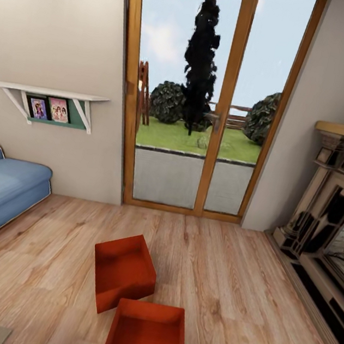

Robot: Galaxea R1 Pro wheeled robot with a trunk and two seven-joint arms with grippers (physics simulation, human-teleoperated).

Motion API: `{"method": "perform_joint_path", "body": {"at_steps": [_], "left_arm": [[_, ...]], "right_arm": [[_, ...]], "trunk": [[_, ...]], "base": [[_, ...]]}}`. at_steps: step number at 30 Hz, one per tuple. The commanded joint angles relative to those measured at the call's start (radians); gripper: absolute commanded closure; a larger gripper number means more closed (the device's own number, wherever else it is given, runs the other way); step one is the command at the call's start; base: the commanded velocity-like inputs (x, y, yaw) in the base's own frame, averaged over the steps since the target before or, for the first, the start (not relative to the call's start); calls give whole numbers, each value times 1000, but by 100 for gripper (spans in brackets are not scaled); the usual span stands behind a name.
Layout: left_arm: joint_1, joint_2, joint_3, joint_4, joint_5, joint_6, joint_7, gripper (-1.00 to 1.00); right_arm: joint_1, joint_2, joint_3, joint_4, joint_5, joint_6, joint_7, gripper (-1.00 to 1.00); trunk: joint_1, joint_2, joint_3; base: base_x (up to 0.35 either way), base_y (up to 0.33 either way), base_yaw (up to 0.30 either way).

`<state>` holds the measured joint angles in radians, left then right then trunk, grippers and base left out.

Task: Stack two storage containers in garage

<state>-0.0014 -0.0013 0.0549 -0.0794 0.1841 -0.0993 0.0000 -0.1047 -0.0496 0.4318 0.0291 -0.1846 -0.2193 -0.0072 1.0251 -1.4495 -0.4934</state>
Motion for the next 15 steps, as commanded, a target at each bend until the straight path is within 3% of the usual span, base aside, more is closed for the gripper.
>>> {"method": "perform_joint_path", "body": {"at_steps": [1,15], "left_arm": [[0,0,5,0,2,-2,0,-100],[0,1,4,-4,2,-4,6,-100]], "right_arm": [[-1,0,9,3,-9,-6,-1,-100],[-1,0,7,3,-7,-9,-2,-100]], "trunk": [[0,0,-3],[0,0,-25]], "base": [[0,0,0],[0,0,0]]}}
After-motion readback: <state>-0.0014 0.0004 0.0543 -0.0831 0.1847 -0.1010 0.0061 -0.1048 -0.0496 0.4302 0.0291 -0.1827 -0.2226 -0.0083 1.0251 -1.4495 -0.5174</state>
